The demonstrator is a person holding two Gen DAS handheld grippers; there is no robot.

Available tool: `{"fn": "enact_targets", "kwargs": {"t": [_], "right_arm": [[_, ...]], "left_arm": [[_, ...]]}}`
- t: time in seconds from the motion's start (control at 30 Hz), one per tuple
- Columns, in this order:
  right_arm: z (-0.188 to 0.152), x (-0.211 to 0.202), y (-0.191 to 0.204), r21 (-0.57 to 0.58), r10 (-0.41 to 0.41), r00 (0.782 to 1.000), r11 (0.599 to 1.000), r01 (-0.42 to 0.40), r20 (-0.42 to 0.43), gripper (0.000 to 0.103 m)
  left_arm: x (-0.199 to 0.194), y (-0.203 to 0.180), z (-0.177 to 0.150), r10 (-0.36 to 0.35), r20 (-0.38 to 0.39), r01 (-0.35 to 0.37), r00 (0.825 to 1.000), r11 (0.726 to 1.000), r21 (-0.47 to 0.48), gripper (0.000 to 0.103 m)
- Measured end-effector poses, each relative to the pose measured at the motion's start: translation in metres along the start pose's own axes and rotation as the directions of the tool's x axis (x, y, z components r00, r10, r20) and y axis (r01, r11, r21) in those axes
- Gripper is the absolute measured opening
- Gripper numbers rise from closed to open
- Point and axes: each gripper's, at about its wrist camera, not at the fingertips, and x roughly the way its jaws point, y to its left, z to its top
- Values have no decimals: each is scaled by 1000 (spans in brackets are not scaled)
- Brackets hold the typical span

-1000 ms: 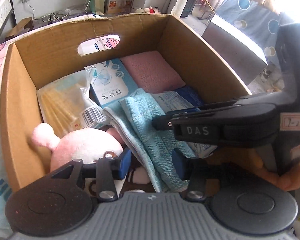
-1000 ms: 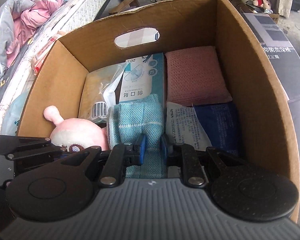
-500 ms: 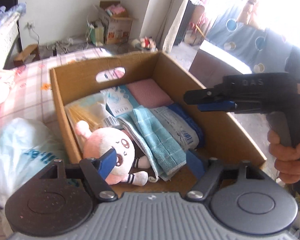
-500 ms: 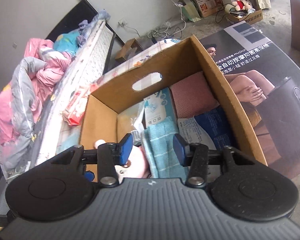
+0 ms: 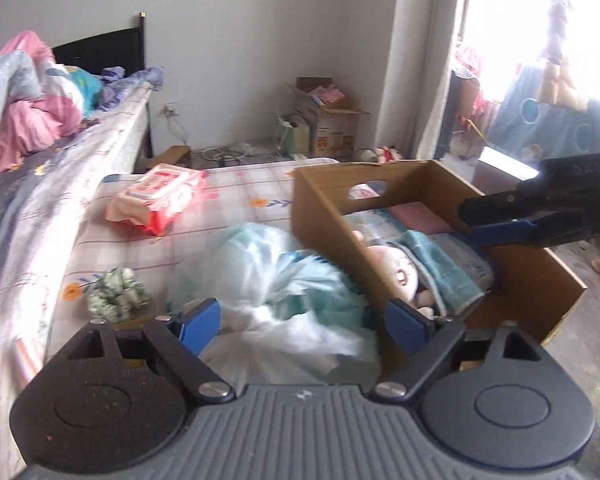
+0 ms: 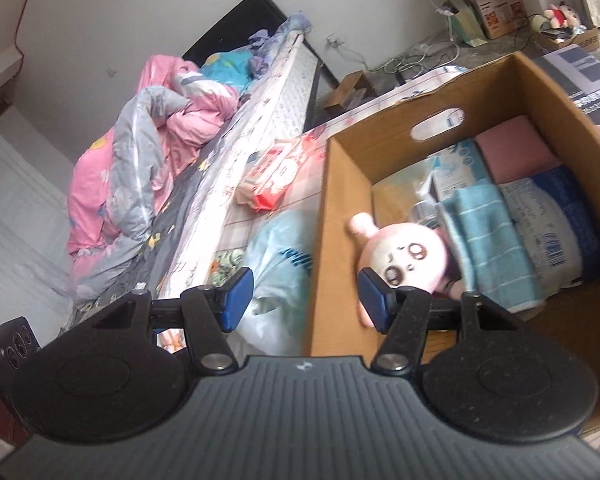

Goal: Organize soft objects
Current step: 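Move the right gripper down to the white yogurt cup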

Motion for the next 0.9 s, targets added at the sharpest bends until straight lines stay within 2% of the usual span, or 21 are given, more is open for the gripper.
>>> {"fn": "enact_targets", "kwargs": {"t": [0.13,0.33,0.5,0.6,0.77,0.9], "right_arm": [[-14,34,41,-46,67,995,996,-70,-69,58],[-30,98,102,-67,156,972,983,-170,-177,58],[-44,151,146,-79,212,944,968,-238,-251,58],[-47,186,167,-87,215,930,964,-251,-298,56],[-46,247,184,-114,178,918,966,-231,-355,51],[-48,292,191,-125,151,895,967,-222,-419,48]], "left_arm": [[-23,44,-26,129,17,-128,992,991,-47,90],[-40,91,-55,279,11,-278,960,958,-75,90],[-34,109,-68,314,24,-312,949,948,-70,87],[-18,116,-72,326,24,-325,945,945,-34,77],[20,128,-65,325,-39,-323,945,945,50,67],[47,138,-61,332,-71,-323,940,939,121,64]]}}
